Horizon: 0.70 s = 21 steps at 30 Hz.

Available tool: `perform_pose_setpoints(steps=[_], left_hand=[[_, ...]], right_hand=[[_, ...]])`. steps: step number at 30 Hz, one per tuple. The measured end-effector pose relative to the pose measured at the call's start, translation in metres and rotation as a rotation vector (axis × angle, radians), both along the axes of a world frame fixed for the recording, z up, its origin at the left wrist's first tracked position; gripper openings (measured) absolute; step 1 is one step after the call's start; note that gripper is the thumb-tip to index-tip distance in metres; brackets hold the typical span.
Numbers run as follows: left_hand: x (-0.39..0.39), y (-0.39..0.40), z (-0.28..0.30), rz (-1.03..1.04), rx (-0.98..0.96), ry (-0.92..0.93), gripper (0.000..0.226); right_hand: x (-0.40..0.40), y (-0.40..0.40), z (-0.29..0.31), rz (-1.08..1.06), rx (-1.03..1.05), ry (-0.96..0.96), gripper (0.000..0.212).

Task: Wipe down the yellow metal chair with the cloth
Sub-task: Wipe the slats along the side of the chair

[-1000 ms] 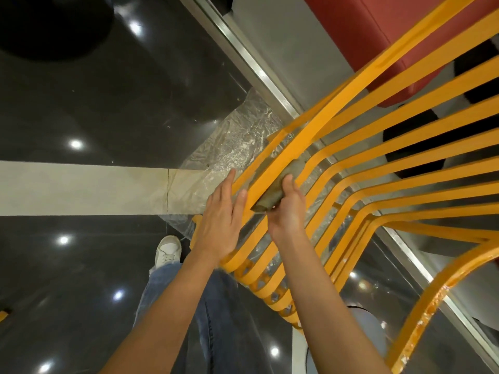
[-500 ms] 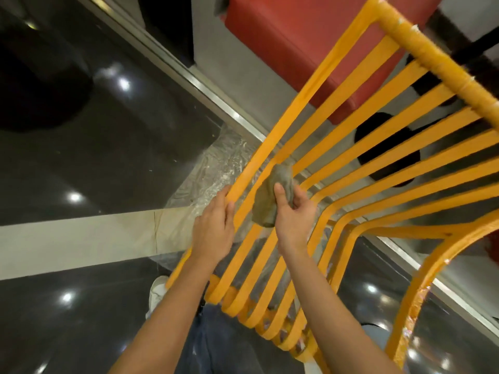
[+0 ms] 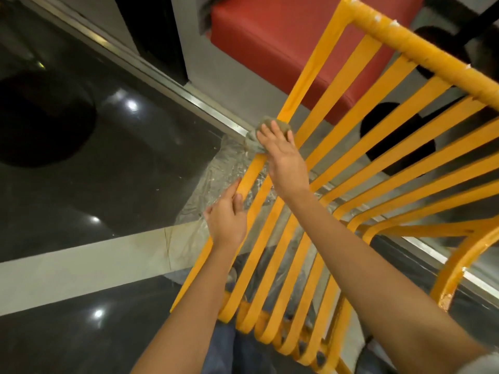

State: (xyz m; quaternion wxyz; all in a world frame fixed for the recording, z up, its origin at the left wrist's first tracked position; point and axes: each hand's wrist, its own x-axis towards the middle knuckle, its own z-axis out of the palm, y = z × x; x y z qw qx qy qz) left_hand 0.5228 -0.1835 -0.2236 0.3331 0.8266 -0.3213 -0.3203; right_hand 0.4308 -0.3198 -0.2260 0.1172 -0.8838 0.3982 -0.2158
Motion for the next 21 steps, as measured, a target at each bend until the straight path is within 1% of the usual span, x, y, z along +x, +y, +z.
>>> perform_pose_setpoints(steps=[2,3,5,6,7,8,10,12,13,15,17,19,21], left_hand=[[0.0,0.001,-0.004,-0.015,-0.015,-0.011,0.039],[0.0,0.002,-0.006,-0.022,-0.02,-0.018,0.037],[0.001,0.003,-0.008,-0.027,-0.002,-0.043,0.024],[0.001,0.002,-0.008,-0.022,0.003,-0.055,0.021],[0.001,0.002,-0.007,-0.01,0.0,-0.058,0.022],[0.0,0.001,-0.005,0.0,-0.004,-0.053,0.027],[-0.001,0.003,-0.005,0.0,-0.014,-0.049,0.037],[-0.002,0.004,-0.004,0.008,-0.033,-0.054,0.039],[-0.002,0.003,-0.004,0.008,-0.035,-0.051,0.039],[-0.002,0.003,-0.003,0.01,-0.036,-0.042,0.038],[-0.002,0.002,-0.002,0.015,-0.043,-0.046,0.038],[-0.001,0.002,-0.003,0.003,-0.044,-0.053,0.038],[-0.001,0.003,-0.005,0.002,-0.046,-0.052,0.038]], right_hand=[[0.007,0.007,0.003,-0.099,0.092,-0.048,0.058],[0.009,0.026,0.0,-0.094,0.132,-0.055,0.059],[0.002,0.068,-0.009,-0.018,0.192,-0.047,0.059],[-0.002,0.076,-0.01,0.018,0.213,-0.054,0.058],[-0.002,0.07,-0.007,0.037,0.206,-0.069,0.058],[0.002,0.054,-0.004,0.009,0.186,-0.078,0.06],[0.013,0.016,0.006,-0.151,0.187,-0.107,0.061],[0.022,0.008,0.013,-0.253,0.218,-0.134,0.06],[0.024,0.018,0.011,-0.241,0.226,-0.139,0.059],[0.018,0.05,0.004,-0.132,0.223,-0.143,0.058],[0.01,0.053,0.003,-0.051,0.198,-0.123,0.058],[0.01,0.025,0.003,-0.095,0.161,-0.109,0.059],[0.015,0.012,0.007,-0.173,0.174,-0.142,0.056]])
